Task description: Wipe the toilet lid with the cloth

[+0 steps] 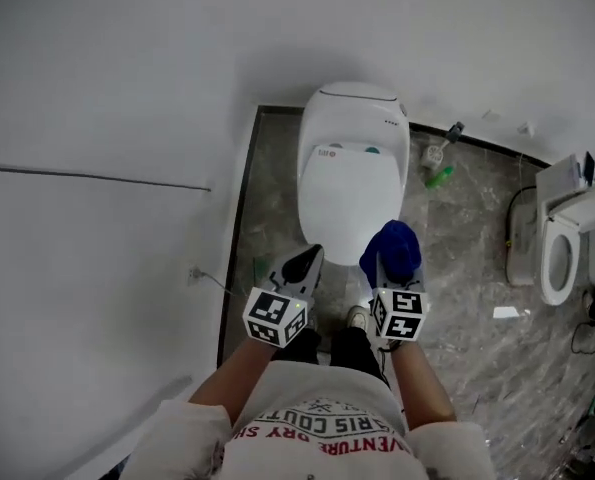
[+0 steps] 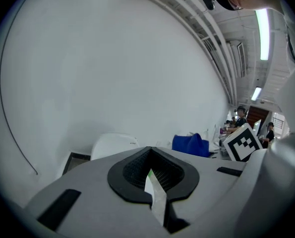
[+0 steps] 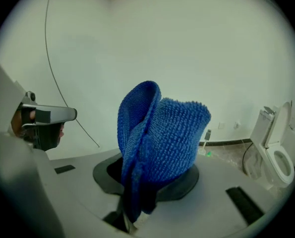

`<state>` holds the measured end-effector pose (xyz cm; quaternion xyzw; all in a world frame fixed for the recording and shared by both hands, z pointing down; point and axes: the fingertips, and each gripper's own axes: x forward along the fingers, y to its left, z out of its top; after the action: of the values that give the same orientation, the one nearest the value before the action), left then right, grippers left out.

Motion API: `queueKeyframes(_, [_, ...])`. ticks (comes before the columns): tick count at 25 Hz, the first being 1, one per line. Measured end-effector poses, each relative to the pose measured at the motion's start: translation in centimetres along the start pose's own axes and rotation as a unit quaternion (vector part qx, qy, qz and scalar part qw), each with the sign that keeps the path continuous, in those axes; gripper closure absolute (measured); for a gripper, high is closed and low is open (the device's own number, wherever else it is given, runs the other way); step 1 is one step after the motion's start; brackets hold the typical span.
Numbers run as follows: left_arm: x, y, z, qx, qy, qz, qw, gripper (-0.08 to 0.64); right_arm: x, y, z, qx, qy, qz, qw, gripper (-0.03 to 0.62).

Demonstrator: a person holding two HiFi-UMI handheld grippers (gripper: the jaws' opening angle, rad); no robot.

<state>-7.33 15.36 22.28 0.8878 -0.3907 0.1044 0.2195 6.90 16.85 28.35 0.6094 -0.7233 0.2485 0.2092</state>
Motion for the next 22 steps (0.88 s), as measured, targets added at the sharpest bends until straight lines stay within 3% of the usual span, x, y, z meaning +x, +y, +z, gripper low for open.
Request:
queueKeyframes(9, [-6.0, -1.7, 11.2, 0.039, -0.087, -0.003, 0.9954, 0.554, -8.6, 2.2, 10.3, -0.049, -0.094, -0.018, 0.994, 0.499])
queueKeyframes(14, [-9.4, -2.4, 13.6, 0.061, -0.11, -0.001, 0.9921, 0.554, -12.2, 4.3, 12.5, -0.05, -0.137, -0.022, 0.989, 0.499])
queueKeyframes(19, [-11.0, -2.2, 16.1, 0.034, -0.134, 0.007, 0.9903, 0.554, -13.4, 5.9, 14.3, -0.06, -0.156, -0.017, 0.986, 0.499])
queueKeyframes(22, [-11.4, -3.2, 17.7, 0.056, -0.143, 0.0, 0.9881, 0.554, -14.2, 6.5, 15.4, -0.069, -0.168, -0.012, 0.983, 0.499])
